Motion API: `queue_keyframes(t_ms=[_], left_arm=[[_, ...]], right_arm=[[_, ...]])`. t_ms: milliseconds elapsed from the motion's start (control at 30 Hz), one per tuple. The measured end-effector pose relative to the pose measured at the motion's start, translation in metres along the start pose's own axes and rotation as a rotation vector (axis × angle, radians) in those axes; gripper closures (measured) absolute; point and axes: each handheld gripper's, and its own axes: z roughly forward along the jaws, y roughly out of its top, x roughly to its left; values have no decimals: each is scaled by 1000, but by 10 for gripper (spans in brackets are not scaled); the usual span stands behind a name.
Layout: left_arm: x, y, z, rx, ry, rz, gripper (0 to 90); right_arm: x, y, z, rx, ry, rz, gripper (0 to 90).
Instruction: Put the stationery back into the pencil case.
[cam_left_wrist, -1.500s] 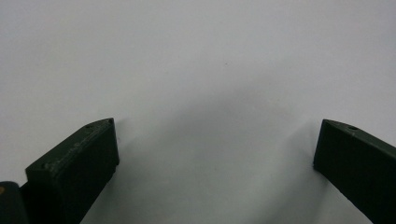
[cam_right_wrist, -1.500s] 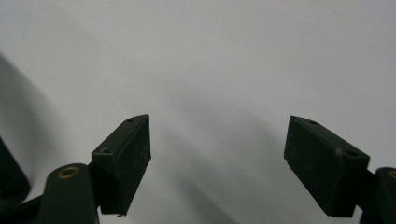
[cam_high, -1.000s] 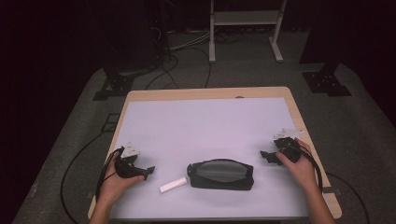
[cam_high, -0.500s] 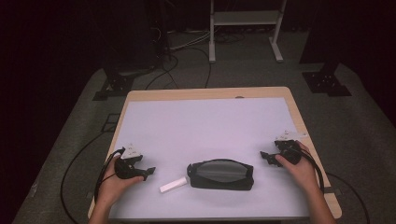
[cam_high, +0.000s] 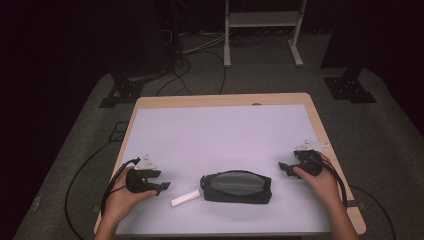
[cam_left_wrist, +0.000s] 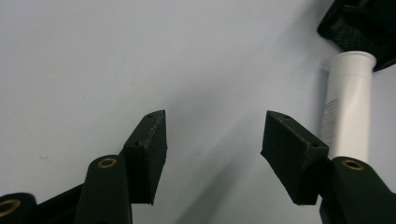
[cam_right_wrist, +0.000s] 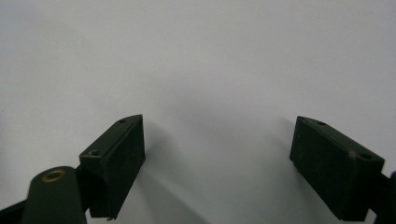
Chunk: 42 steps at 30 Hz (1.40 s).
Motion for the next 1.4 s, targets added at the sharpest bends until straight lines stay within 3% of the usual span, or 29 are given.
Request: queue_keyframes(t_ms=[567,933,1400], left_arm=[[-36,24,-4,70,-61,93,461],[-59,31,12,154,-130,156,496],[-69,31,24,264,-131,201,559]], right_arm=[[0,0,0,0,2,1,166],[0,0,0,0,2,2,166],[0,0,0,0,2,3,166]])
